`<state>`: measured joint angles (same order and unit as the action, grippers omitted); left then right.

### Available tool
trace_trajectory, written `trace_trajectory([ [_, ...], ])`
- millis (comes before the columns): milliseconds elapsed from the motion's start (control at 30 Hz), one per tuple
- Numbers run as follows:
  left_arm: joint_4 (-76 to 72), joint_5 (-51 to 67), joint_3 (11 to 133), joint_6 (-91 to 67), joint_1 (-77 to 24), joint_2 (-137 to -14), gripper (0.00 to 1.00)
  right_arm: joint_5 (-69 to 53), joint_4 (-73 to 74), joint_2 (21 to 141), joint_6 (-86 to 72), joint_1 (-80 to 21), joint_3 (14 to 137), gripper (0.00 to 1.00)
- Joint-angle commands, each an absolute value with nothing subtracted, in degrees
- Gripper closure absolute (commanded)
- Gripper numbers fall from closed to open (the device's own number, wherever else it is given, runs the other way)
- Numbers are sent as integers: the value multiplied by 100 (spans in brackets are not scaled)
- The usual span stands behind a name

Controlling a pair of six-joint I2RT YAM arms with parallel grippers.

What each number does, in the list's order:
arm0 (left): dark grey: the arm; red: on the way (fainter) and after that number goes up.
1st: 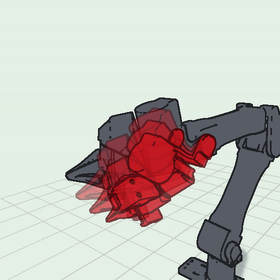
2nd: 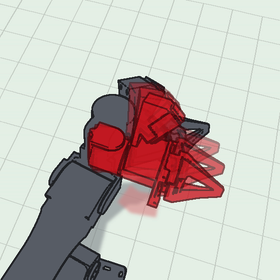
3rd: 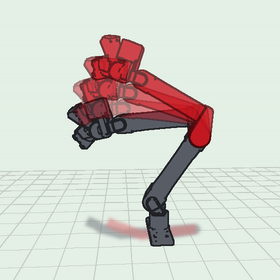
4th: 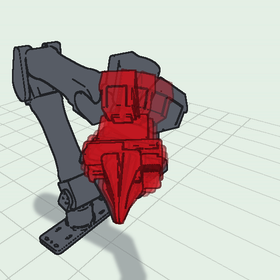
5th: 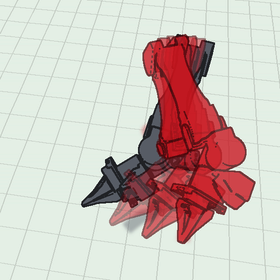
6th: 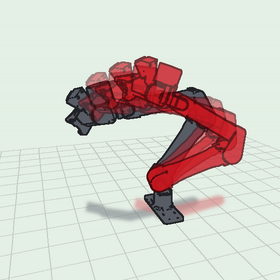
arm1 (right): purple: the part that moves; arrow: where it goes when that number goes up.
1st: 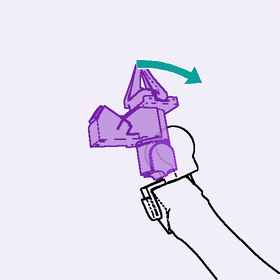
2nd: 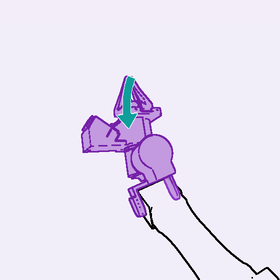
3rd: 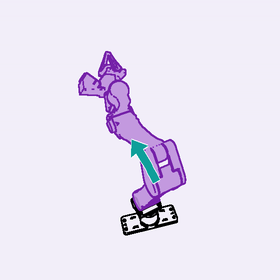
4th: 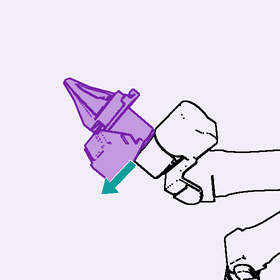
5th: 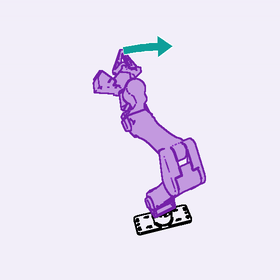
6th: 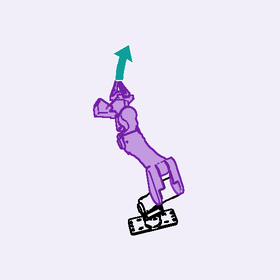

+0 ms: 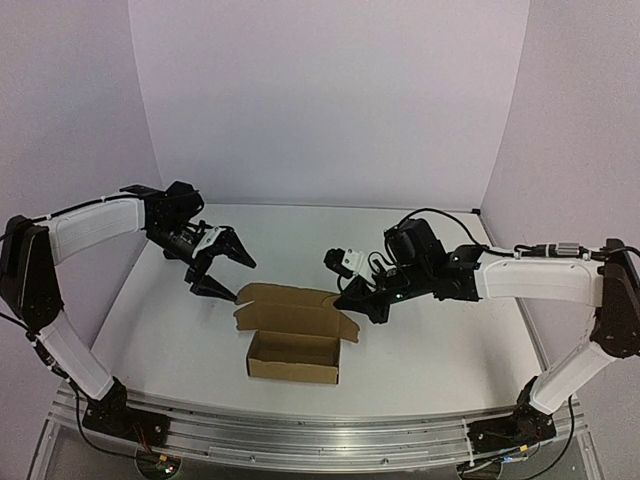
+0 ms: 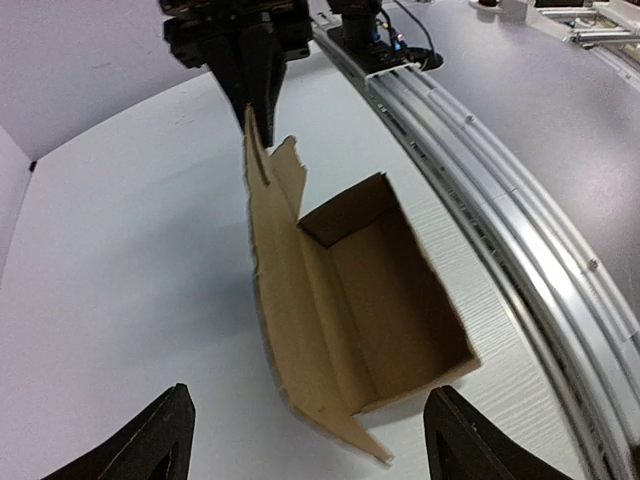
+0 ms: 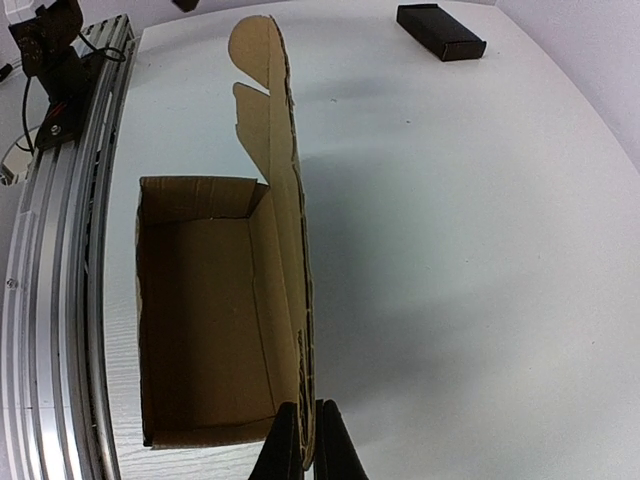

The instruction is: Fold the paper box

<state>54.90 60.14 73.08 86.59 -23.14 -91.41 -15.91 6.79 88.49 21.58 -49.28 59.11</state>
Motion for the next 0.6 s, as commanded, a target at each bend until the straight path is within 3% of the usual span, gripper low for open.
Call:
trace_trajectory([
  [0, 5744, 5811, 7446, 9554, -1989, -9321, 19, -1581, 571, 8712, 2171, -4926, 5871, 100],
  [233, 4174, 5715, 7050, 9003, -1927, -9600, 20, -1586, 571, 8675, 2162, -4925, 5846, 100],
  [567, 4613, 5982, 7066, 8707, -2486, -9678, 20, -1532, 571, 8685, 2135, -4929, 5801, 100],
])
